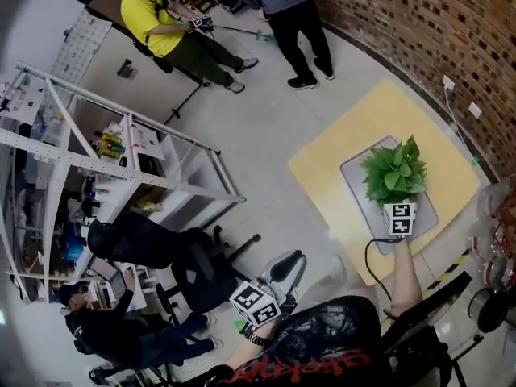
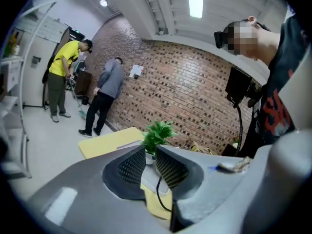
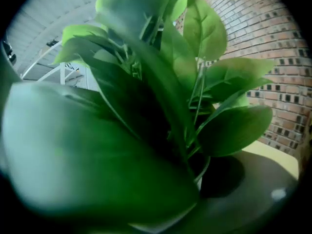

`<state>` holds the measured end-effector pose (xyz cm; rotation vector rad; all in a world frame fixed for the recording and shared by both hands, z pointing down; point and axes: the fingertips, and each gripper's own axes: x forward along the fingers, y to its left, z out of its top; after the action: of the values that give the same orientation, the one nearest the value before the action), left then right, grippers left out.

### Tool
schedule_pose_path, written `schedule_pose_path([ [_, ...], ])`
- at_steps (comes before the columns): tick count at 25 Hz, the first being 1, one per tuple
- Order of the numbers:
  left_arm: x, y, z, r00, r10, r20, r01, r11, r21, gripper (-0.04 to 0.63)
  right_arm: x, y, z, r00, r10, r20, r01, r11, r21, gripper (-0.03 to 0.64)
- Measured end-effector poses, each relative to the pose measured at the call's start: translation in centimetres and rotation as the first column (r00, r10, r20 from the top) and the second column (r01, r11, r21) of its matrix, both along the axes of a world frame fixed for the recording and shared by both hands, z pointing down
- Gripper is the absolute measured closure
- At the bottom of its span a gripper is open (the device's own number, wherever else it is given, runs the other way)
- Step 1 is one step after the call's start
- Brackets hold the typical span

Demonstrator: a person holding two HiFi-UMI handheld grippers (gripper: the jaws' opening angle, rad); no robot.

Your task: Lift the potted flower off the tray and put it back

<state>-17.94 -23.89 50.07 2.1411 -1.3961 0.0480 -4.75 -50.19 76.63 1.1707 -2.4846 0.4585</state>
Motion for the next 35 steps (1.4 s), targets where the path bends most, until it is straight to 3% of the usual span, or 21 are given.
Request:
schedule_pose_path([
  [3, 1.0, 0.9, 2.0, 0.998, -0.058, 0.017, 0.059, 0.996, -0.065, 0.532, 0.6, -1.3, -0.7, 1.0, -0.01, -0.016, 0.011, 0.998, 0.067, 0.048],
  [5, 2.1, 1.7, 3.0, 0.999, -0.036, 0.024, 0.038, 0.997, -0.071, 0.577, 0.5, -1.9, -0.9, 1.0, -0.003, -0.01, 0.004, 0.995, 0.095, 0.044],
  [8, 5.4, 3.4, 2.0, 0.996, 0.085, 0.023, -0.085, 0.996, 0.023, 0.595, -0.1, -0.9, 0.7, 0.999, -0.021, -0.025, 0.023, 0.998, 0.054, 0.035],
  [10, 6.9, 4.6, 1.2, 0.993, 0.118, 0.017, -0.119, 0.991, 0.058, 0.595, 0.2, 0.4, 0.9, 0.999, -0.032, -0.013, 0.032, 0.999, 0.023, 0.025],
  [14, 5.0, 7.4, 1.8, 0.999, 0.016, -0.03, -0.015, 0.999, 0.047, 0.595, 2.4, 4.1, -0.1, 0.998, 0.04, 0.037, -0.04, 0.999, -0.014, 0.026],
  [18, 1.6, 12.7, 1.4, 0.992, -0.101, -0.069, 0.105, 0.993, 0.049, 0.595, 3.5, 11.9, -1.6, 0.991, 0.091, 0.095, -0.086, 0.995, -0.057, 0.026],
  [21, 1.5, 16.8, 1.2, 0.985, -0.106, -0.138, 0.117, 0.991, 0.072, 0.595, 5.6, 19.3, -6.1, 0.982, 0.121, 0.148, -0.118, 0.993, -0.032, 0.029],
  [22, 1.9, 18.3, 1.4, 0.983, -0.087, -0.163, 0.1, 0.992, 0.077, 0.595, 6.2, 22.3, -8.4, 0.976, 0.127, 0.177, -0.127, 0.992, -0.011, 0.055],
  [24, 2.6, 21.5, 1.7, 0.98, -0.038, -0.197, 0.056, 0.995, 0.084, 0.595, 6.0, 28.7, -13.9, 0.966, 0.098, 0.241, -0.113, 0.992, 0.052, 0.242],
  [27, 4.6, 25.4, 1.6, 0.972, 0.053, -0.228, -0.028, 0.993, 0.112, 0.595, 4.0, 37.1, -21.7, 0.961, -0.025, 0.275, -0.021, 0.986, 0.164, 0.322],
  [30, 8.5, 28.3, 0.2, 0.943, 0.174, -0.284, -0.141, 0.981, 0.135, 0.595, 5.6, 43.5, -26.8, 0.969, -0.047, 0.241, -0.013, 0.97, 0.242, 0.425],
  [32, 11.3, 29.3, -1.0, 0.928, 0.219, -0.303, -0.18, 0.972, 0.152, 0.595, 7.8, 46.0, -29.5, 0.977, -0.044, 0.207, -0.018, 0.958, 0.288, 0.574],
  [33, 12.8, 29.6, -1.9, 0.923, 0.233, -0.306, -0.189, 0.968, 0.165, 0.595, 8.9, 46.9, -30.6, 0.98, -0.05, 0.195, -0.011, 0.953, 0.303, 0.614],
  [35, 15.0, 29.7, -4.5, 0.923, 0.26, -0.283, -0.206, 0.956, 0.208, 0.595, 10.7, 47.9, -32.3, 0.978, -0.058, 0.199, -0.007, 0.95, 0.312, 0.615],
])
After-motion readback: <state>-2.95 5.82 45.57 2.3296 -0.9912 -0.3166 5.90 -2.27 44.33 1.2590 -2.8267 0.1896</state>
